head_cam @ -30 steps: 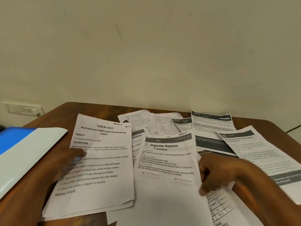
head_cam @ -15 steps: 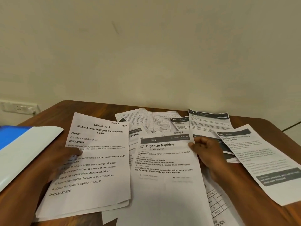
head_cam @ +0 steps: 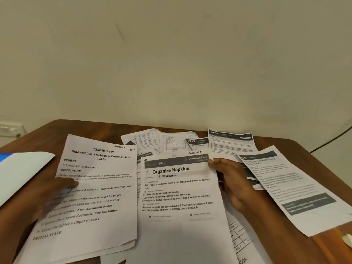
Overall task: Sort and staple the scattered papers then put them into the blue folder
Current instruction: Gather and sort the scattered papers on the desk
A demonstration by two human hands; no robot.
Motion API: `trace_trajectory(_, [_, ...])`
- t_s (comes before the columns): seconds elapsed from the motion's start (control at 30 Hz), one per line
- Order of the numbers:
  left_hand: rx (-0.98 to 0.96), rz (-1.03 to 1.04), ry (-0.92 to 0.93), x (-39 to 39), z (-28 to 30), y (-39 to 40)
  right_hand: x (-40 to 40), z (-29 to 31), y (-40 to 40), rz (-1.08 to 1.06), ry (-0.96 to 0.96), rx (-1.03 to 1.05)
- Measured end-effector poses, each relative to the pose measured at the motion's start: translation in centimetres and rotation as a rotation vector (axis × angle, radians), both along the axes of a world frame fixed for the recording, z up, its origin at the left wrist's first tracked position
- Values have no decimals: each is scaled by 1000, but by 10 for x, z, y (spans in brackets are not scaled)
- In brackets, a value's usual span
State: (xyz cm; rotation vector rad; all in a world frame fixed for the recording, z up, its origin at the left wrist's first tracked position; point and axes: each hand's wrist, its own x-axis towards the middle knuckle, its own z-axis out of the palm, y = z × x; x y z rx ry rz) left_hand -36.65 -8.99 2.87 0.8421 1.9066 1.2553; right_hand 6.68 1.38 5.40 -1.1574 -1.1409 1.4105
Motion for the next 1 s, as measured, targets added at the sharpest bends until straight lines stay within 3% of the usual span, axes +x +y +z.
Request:
trace_trajectory(0.1, [-6,0,-25,6,3,-2,-6,0,-5,0,-48,6])
trace_trajectory(0.23, [-7,28,-128,6,8,-7,-28,-6,-20,23,-263,76])
trace_trajectory(0.4, [28,101,-231,-15,-2,-8,-54,-19,-44,182,-381,172])
trace_trajectory(0.5, [115,80,-153,0,8,-19,-63,-21,-56,280,-446,246])
trace_trajectory(0.6, [63,84,-130,3,9,-14,-67,-24,-59,324,-505,283])
trace_trajectory(1.0, [-15,178,-7,3,25,-22,-47,-18,-44,211,-647,314])
